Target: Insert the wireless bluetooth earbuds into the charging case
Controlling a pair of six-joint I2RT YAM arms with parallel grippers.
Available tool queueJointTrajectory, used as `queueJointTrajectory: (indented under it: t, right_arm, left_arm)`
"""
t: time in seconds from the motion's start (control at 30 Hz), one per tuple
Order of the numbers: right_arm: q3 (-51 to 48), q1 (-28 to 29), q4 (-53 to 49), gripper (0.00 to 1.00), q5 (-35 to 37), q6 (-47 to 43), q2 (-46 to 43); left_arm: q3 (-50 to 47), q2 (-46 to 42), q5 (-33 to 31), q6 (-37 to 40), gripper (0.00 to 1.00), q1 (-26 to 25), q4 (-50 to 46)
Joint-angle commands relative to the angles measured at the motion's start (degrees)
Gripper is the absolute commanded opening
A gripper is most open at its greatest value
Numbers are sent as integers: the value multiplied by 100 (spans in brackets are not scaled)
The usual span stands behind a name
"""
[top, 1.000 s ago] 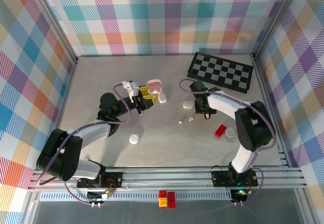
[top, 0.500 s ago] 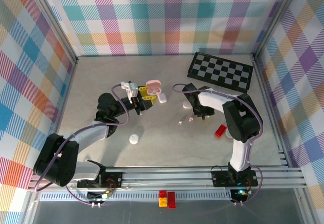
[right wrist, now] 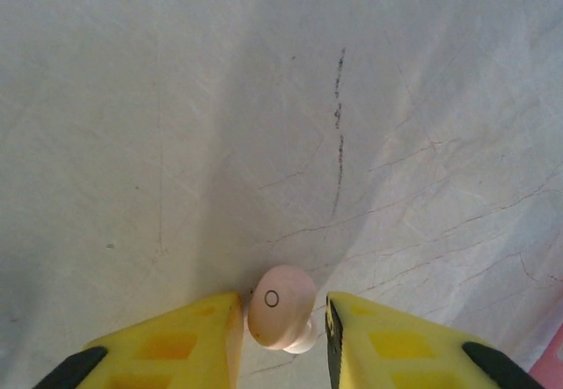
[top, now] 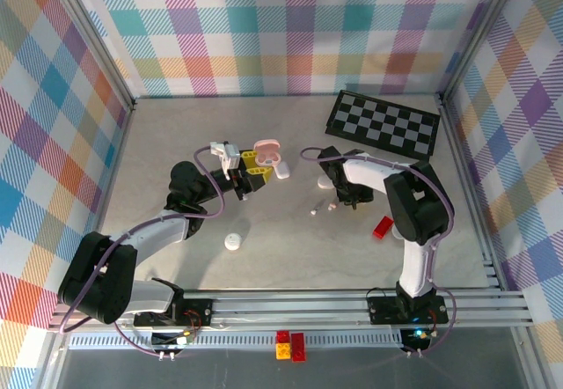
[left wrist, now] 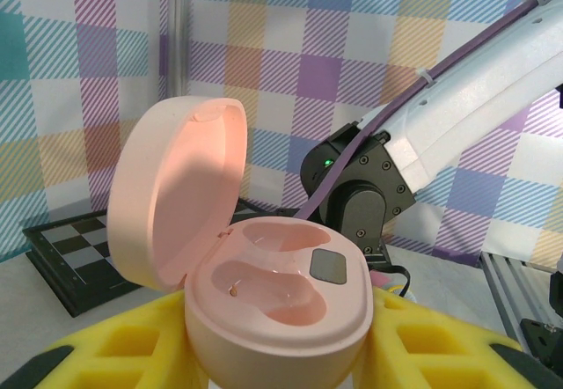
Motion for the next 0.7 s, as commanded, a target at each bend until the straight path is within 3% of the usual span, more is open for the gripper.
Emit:
queueJointTrajectory:
  t: [0.0,0.43,0.67]
  right_arm:
    - [130,28,-210,32,-16,75,137]
    - [94,27,-116,21,-51,-26,-73]
    - [-182,19,271,21,-1151,-93,-949]
  left_arm:
    - [-66,-146,147,64,40,60,79]
    - [-109,-220,132,105,40,60,-9]
    - [-62,-251,96,298,40,51,-279]
